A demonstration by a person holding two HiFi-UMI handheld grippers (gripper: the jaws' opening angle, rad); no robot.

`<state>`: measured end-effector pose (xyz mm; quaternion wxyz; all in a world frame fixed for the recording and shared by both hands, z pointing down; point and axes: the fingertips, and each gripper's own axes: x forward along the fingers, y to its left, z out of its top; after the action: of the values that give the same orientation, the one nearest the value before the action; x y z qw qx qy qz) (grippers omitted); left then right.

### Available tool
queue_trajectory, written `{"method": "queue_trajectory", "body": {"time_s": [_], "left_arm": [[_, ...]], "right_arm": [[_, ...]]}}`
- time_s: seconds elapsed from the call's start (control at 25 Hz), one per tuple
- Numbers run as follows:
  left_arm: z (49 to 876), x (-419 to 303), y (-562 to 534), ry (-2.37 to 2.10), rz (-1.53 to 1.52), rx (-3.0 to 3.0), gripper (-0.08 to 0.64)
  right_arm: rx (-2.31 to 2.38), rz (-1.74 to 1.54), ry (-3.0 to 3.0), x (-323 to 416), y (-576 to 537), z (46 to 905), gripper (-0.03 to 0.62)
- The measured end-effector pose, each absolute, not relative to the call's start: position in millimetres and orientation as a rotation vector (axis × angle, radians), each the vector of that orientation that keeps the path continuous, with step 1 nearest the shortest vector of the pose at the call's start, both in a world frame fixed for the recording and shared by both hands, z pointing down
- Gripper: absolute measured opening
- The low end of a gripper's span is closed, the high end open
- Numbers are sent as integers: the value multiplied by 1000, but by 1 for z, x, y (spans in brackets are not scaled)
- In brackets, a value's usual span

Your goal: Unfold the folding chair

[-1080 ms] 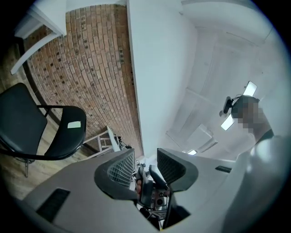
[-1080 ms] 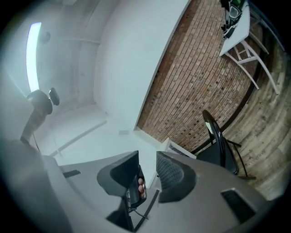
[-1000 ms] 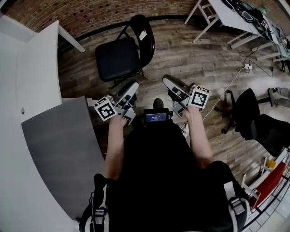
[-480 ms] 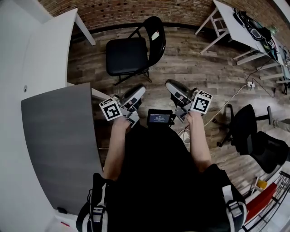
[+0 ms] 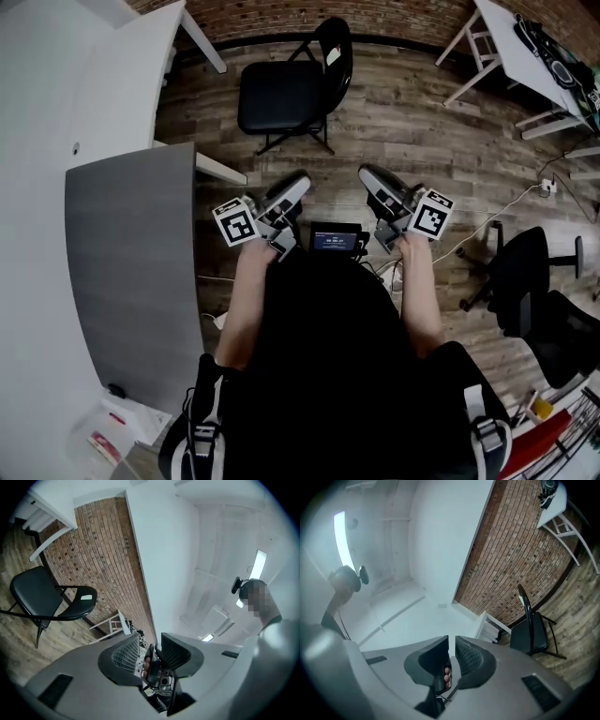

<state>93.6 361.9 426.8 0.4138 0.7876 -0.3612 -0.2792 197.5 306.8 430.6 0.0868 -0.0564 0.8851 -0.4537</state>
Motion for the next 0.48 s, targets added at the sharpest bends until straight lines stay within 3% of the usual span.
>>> {"method": "queue_trajectory", "body": {"time_s": [0.48], "left_arm": [[423, 114, 375, -947, -727, 1949, 141]], "right_arm": [[-93, -1365, 2595, 216, 313, 427, 37]]}}
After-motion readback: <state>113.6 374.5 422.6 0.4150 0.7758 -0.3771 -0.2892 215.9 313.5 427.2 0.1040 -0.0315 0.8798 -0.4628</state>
